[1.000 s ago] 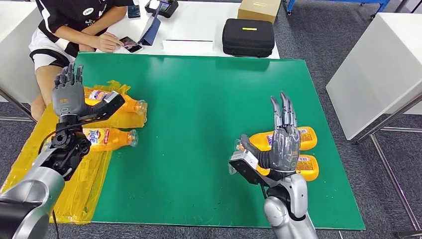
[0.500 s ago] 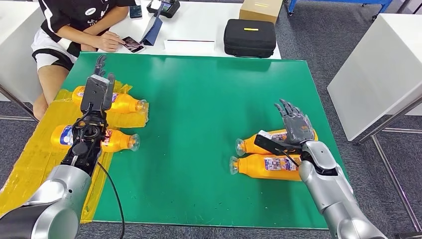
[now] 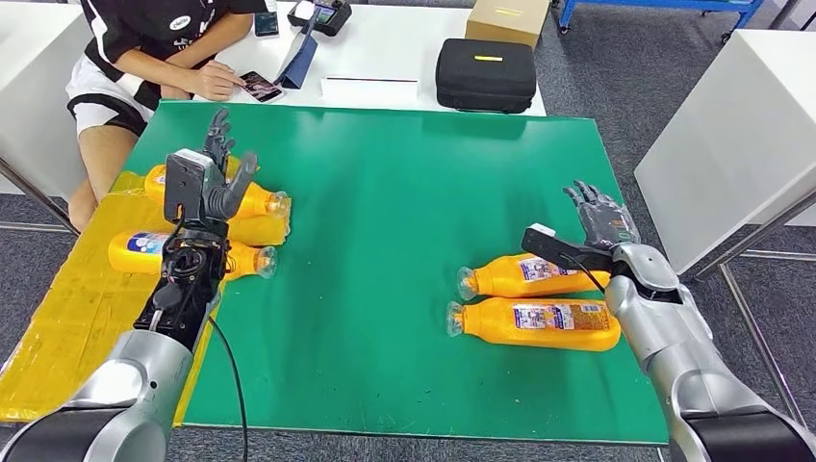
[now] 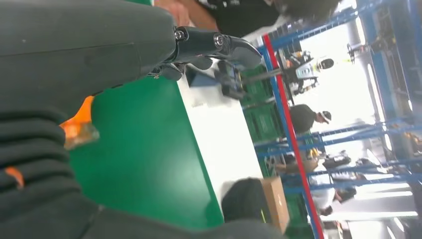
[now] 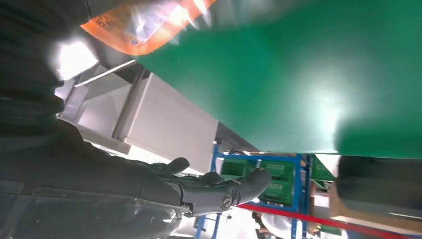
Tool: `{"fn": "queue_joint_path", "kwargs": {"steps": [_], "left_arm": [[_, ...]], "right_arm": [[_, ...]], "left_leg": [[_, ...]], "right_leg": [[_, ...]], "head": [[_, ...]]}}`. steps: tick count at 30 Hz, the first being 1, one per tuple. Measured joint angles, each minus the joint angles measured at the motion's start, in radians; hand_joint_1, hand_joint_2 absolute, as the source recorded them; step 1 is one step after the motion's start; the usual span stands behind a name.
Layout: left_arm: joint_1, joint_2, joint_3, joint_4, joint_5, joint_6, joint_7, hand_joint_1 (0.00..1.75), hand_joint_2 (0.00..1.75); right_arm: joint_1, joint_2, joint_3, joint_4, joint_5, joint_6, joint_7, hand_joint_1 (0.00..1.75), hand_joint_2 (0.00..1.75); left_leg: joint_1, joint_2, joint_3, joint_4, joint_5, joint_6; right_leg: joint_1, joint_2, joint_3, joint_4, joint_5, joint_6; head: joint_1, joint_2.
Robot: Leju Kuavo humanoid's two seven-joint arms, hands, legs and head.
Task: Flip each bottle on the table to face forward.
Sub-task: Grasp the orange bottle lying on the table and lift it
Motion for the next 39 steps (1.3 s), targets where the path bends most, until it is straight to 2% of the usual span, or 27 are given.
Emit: {"fn": "queue_joint_path", "kwargs": {"steps": [5, 9, 11, 16, 18, 28, 34, 39], "left_arm": [[0.005, -0.004, -0.017, -0.003, 0.042, -0.017, 0.000, 0.00, 1.75], [0.005, -0.004, -0.026, -0.003, 0.070, -0.024, 0.000, 0.00, 1.75], [0.006, -0.004, -0.031, -0.003, 0.078, -0.024, 0.000, 0.00, 1.75], [0.010, -0.003, -0.041, 0.000, 0.099, -0.022, 0.000, 0.00, 1.75], [0.012, -0.003, -0.044, 0.003, 0.105, -0.020, 0.000, 0.00, 1.75], [0.017, -0.003, -0.046, 0.004, 0.108, -0.018, 0.000, 0.00, 1.75], [0.024, -0.003, -0.056, 0.010, 0.129, -0.013, 0.000, 0.00, 1.75], [0.024, -0.003, -0.069, 0.023, 0.139, -0.012, 0.000, 0.00, 1.75]], "right_arm": [[-0.013, 0.002, 0.000, 0.034, -0.003, 0.001, 0.006, 0.00, 1.75], [-0.015, 0.004, -0.002, 0.044, -0.030, 0.033, -0.038, 0.00, 1.75], [-0.017, 0.002, -0.007, 0.047, -0.055, 0.061, -0.081, 0.00, 1.75], [-0.011, -0.007, -0.034, 0.048, -0.160, 0.169, -0.262, 0.00, 1.75], [-0.001, -0.012, -0.045, 0.045, -0.188, 0.195, -0.307, 0.00, 1.75], [0.015, -0.024, -0.065, 0.040, -0.213, 0.213, -0.338, 0.00, 1.75], [0.061, -0.026, -0.093, -0.025, -0.356, 0.247, -0.441, 0.00, 1.75], [0.106, -0.025, -0.112, -0.117, -0.405, 0.271, -0.433, 0.00, 1.75]], "left_leg": [[0.001, 0.000, 0.001, 0.000, 0.000, 0.000], [0.001, 0.000, 0.001, 0.000, 0.000, 0.000], [0.001, 0.000, 0.001, 0.000, 0.000, 0.000], [0.001, 0.000, 0.001, 0.000, 0.000, 0.000], [0.001, 0.000, 0.001, 0.000, 0.000, 0.000], [0.001, 0.000, 0.001, 0.000, 0.000, 0.000], [0.000, 0.000, 0.000, 0.000, 0.000, 0.000], [0.000, 0.000, 0.000, 0.000, 0.000, 0.000]], "right_leg": [[0.001, 0.000, 0.000, 0.000, 0.000, 0.000], [0.001, 0.000, 0.000, 0.000, -0.001, 0.000], [0.001, 0.000, 0.000, 0.000, -0.001, 0.000], [0.001, 0.000, 0.000, 0.000, 0.000, 0.000], [0.001, 0.000, 0.000, 0.000, 0.000, 0.000], [0.001, 0.000, 0.000, 0.000, 0.000, 0.000], [0.001, 0.000, 0.000, 0.000, 0.000, 0.000], [0.001, 0.000, 0.000, 0.000, 0.000, 0.000]], "head": [[0.000, 0.000], [0.000, 0.000], [0.000, 0.000], [0.000, 0.000], [0.000, 0.000], [0.000, 0.000], [0.000, 0.000], [0.000, 0.000]]}}
